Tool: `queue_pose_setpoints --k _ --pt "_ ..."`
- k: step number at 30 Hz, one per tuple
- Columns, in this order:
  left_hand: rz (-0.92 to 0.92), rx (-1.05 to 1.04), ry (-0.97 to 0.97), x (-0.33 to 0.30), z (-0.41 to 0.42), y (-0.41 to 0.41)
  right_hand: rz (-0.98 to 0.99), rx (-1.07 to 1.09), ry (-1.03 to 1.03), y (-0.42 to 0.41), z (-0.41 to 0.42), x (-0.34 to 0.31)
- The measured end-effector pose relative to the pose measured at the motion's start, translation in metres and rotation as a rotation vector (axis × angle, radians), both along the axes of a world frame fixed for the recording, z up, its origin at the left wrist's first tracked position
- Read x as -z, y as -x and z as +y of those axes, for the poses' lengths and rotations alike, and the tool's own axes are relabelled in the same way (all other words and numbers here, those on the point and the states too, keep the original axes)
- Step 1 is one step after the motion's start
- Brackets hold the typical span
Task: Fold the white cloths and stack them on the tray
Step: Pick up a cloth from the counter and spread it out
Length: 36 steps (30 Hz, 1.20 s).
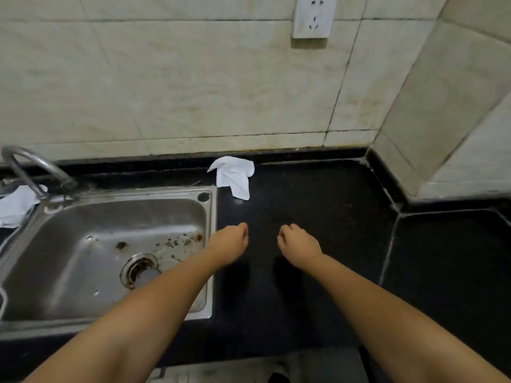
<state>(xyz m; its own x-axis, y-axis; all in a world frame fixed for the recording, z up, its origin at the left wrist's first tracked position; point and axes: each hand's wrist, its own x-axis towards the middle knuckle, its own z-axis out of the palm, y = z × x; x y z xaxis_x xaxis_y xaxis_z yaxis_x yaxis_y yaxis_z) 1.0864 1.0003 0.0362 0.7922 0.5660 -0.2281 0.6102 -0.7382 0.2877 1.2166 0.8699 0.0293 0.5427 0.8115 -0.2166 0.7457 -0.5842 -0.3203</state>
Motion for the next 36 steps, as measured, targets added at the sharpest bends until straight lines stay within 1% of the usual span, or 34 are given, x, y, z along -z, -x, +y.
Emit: queue_pose_setpoints --k 3,7,10,15,18,21,25,27,30,32,34,36 --pt "0.009 -0.06 -0.015 0.006 0.033 -0.032 0.015 -0.054 -0.017 -0.034 0.05 0.006" --pt "-0.047 -0.198 -0.042 0.014 0.068 -0.081 0.062 -0.121 -0.067 -0.068 0.105 0.015" --pt "-0.007 -0.229 -0.104 0.03 0.083 -0.1 0.066 -0.165 -0.077 -0.078 0.135 0.029" --pt "0.052 -0.174 -0.111 0.063 0.115 -0.102 0.083 -0.206 -0.059 -0.08 0.171 0.054" --pt "0.023 -0.069 -0.154 0.075 0.127 -0.099 0.044 -0.217 -0.059 -0.077 0.179 0.065" --pt "-0.011 -0.015 -0.199 0.077 0.138 -0.101 -0.015 -0.249 -0.072 -0.076 0.18 0.069" --pt "-0.006 0.072 -0.22 0.069 0.142 -0.104 0.06 -0.227 -0.127 -0.073 0.171 0.058" --pt "-0.112 0.064 -0.138 0.06 0.135 -0.104 0.07 -0.201 -0.144 -0.073 0.162 0.047" --pt "-0.321 0.004 0.11 0.034 0.112 -0.105 0.066 -0.081 -0.217 -0.079 0.144 0.024" --pt "-0.41 -0.023 0.23 0.015 0.094 -0.109 0.079 0.023 -0.307 -0.085 0.129 0.007" --pt "-0.49 -0.017 0.309 -0.001 0.078 -0.116 0.084 0.098 -0.398 -0.089 0.11 -0.01" --pt "-0.503 0.018 0.364 -0.015 0.063 -0.125 0.101 0.178 -0.475 -0.092 0.088 -0.025"
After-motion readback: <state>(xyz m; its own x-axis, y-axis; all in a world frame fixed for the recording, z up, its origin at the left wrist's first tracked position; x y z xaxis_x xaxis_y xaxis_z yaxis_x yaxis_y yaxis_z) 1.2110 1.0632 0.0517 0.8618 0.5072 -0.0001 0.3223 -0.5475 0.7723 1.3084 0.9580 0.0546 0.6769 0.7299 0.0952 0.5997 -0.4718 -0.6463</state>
